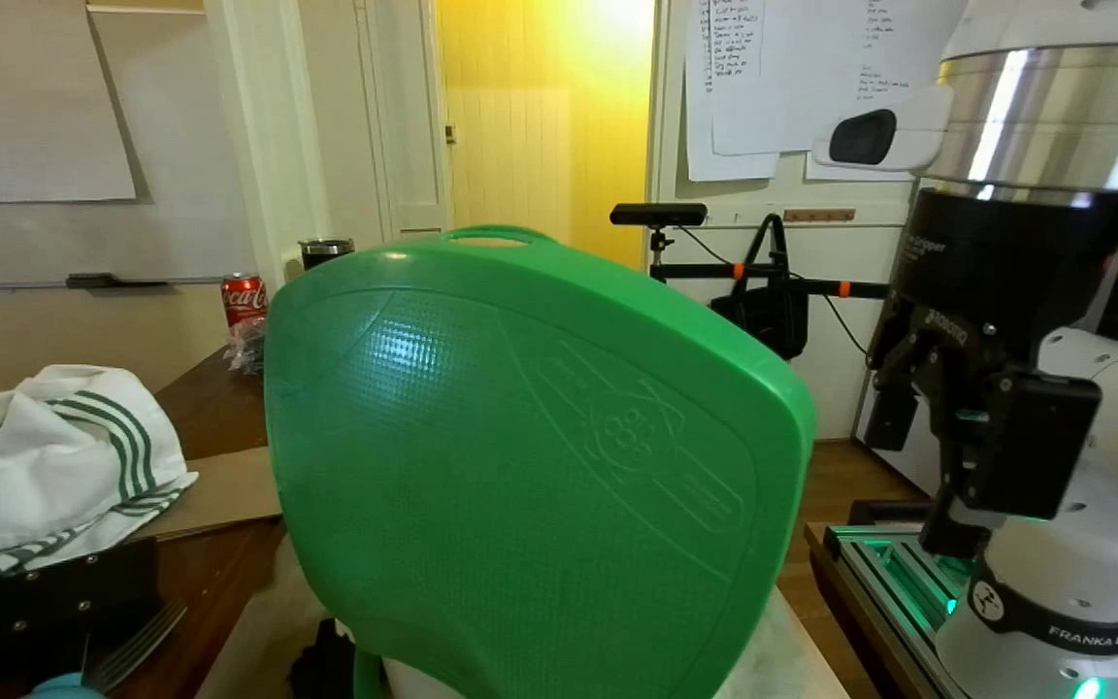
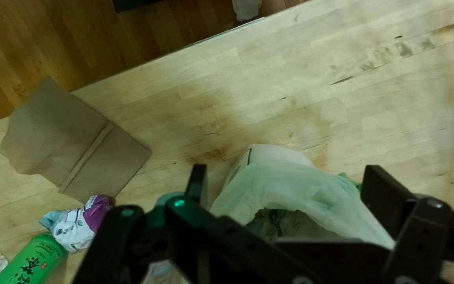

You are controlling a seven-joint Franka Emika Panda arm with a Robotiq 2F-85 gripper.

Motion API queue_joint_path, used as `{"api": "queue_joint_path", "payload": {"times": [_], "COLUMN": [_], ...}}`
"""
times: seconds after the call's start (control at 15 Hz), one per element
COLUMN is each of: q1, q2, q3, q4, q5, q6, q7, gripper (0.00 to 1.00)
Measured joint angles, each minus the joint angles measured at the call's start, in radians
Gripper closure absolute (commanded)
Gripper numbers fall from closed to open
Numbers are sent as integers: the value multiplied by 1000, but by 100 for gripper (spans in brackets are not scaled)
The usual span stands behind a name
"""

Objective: Remove the white cap from the green bottle and put it on the table

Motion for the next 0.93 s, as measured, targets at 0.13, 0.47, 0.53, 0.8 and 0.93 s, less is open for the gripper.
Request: {"api": "queue_joint_path", "payload": {"times": [0.13,0.47,0.53,0.8,0.93], "q1": [-26,-119,-135,-179,-194], "q2": [-10,-74,-85,-108,-107], "q3": [-33,-161,-183,-256,-288], "q4": [-11,-68,-80,-130,-150], "q5": [-12,-82,-98,-128,-136], "q6": [0,53,83,200,235], "q7": [16,-8,-30,-140,-186], "gripper": [0,0,0,0,0]}}
